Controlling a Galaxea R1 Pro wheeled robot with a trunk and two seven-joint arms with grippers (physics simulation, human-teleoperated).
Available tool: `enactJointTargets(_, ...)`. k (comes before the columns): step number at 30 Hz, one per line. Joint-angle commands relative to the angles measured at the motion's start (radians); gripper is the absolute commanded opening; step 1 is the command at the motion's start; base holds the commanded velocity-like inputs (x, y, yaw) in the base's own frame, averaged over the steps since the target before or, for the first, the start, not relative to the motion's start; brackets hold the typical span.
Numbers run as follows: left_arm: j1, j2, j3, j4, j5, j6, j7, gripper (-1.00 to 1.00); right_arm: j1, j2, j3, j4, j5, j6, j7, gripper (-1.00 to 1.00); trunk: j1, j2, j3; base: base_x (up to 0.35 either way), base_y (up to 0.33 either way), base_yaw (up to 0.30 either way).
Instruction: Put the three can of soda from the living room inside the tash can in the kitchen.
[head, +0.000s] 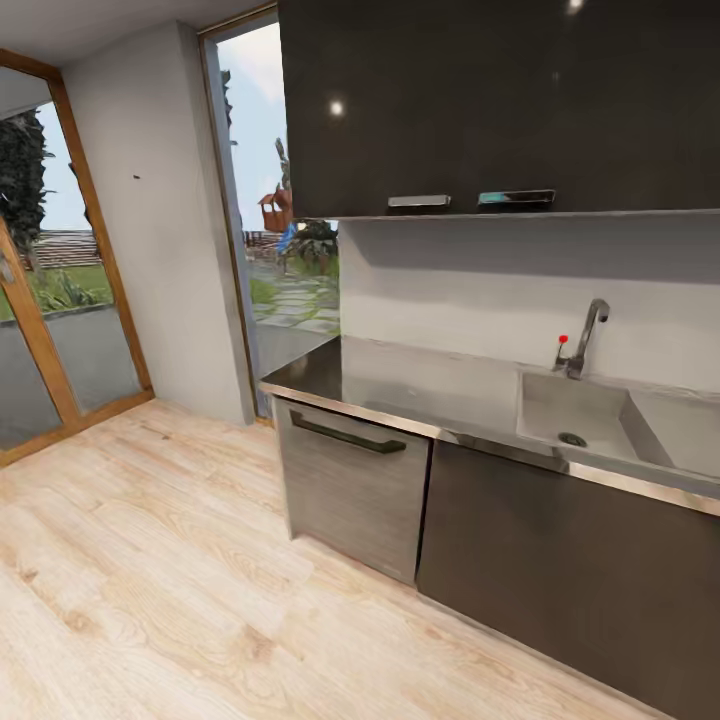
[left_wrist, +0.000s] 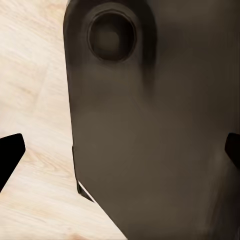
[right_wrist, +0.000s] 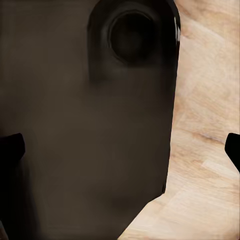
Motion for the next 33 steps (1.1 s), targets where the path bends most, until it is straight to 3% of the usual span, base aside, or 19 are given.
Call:
enactJointTargets(1,-0.002,-0.006,0.003,0.001,-0.001,-0.002,-0.005,1.00,-0.006,0.006,0.005,-0.001,0.004,-0.001,0.005,1.00,0.000,0.000,0.000,0.000,0.000,0.000)
enactJointTargets(19,-0.002,-0.009,0.003,0.001,-0.001,-0.002,-0.006,1.00,-0.006,0.012,0.010,0.000,0.005,-0.001,0.015,1.00,0.000,0.000,0.000,0.000,0.000,0.000)
enactJointTargets(28,-0.054,0.042,0.003,-0.050,0.039,0.044,-0.056,1.00,-0.058,-0.038,0.057,-0.052,0.005,-0.052,0.060,1.00,0.000,0.000,0.000,0.000,0.000,0.000)
enactJointTargets(29,-0.093,0.046,0.002,-0.941,0.092,0.223,-0.095,1.00,-0.136,-0.090,0.070,-0.592,0.004,-0.130,0.181,1.00,0.000,0.000,0.000,0.000,0.000,0.000)
enactJointTargets(31,-0.088,0.047,0.002,-1.042,0.101,0.258,-0.102,1.00,-0.137,-0.095,0.070,-0.657,0.004,-0.132,0.190,1.00,0.000,0.000,0.000,0.000,0.000,0.000)
enactJointTargets(33,-0.083,0.048,0.003,-1.201,0.112,0.305,-0.113,1.00,-0.137,-0.100,0.069,-0.785,0.002,-0.121,0.204,1.00,0.000,0.000,0.000,0.000,0.000,0.000)
